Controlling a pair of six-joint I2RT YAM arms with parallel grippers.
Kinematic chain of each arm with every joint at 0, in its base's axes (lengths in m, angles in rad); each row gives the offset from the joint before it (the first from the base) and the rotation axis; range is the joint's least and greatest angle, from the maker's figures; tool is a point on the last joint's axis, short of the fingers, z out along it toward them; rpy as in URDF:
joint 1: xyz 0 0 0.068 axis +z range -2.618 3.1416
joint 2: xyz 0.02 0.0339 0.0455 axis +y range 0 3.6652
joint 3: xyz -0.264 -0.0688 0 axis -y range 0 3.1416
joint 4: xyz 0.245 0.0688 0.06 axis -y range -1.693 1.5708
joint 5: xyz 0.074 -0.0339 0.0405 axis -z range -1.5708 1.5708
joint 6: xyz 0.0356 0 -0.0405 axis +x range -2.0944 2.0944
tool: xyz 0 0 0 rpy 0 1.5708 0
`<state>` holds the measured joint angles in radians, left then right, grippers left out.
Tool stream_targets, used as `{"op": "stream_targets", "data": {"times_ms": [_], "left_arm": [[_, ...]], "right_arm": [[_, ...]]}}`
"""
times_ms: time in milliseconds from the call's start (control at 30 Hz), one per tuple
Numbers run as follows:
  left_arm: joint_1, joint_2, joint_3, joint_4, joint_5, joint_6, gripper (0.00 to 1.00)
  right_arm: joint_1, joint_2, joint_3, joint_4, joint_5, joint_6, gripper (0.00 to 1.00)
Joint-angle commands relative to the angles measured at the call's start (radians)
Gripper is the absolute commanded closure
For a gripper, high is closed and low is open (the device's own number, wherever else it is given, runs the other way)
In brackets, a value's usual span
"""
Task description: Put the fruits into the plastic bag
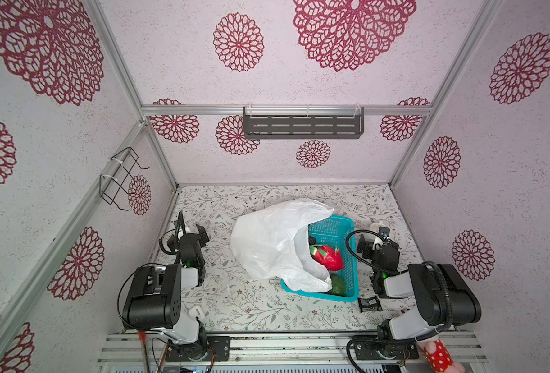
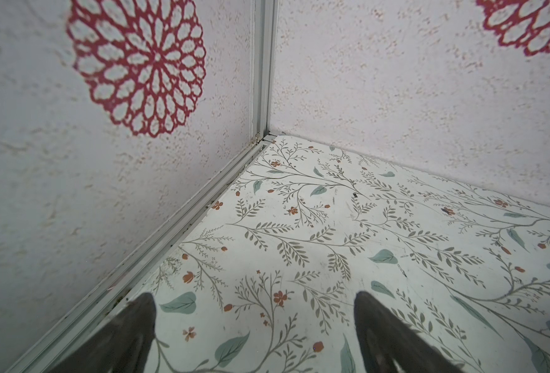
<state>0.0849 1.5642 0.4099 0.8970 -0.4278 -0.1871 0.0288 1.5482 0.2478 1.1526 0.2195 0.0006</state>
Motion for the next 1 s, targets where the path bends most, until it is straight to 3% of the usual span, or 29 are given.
{"op": "stream_targets", "data": {"times_ms": [0, 700, 733, 867, 967], "left_arm": [[-0.002, -0.007, -0.001, 0.015, 0.001, 0.016, 0.03], [0.002, -0.014, 0.001, 0.018, 0.011, 0.016, 0.02], [0.000, -0.030, 0.014, -0.013, -0.005, 0.020, 0.03], [-0.017, -0.182, 0.305, -0.724, -0.078, -0.066, 0.02], [-0.109, -0.212, 0.361, -0.867, -0.218, -0.109, 0.02]], "right_arm": [[-0.001, -0.013, 0.018, 0.030, -0.026, 0.012, 0.01], [-0.004, -0.026, 0.025, 0.006, -0.013, 0.013, 0.01], [0.009, -0.054, 0.044, -0.052, 0.061, 0.026, 0.01], [0.013, -0.204, 0.307, -0.640, 0.250, 0.119, 0.01], [0.024, -0.254, 0.386, -0.804, 0.380, 0.269, 0.01]]}}
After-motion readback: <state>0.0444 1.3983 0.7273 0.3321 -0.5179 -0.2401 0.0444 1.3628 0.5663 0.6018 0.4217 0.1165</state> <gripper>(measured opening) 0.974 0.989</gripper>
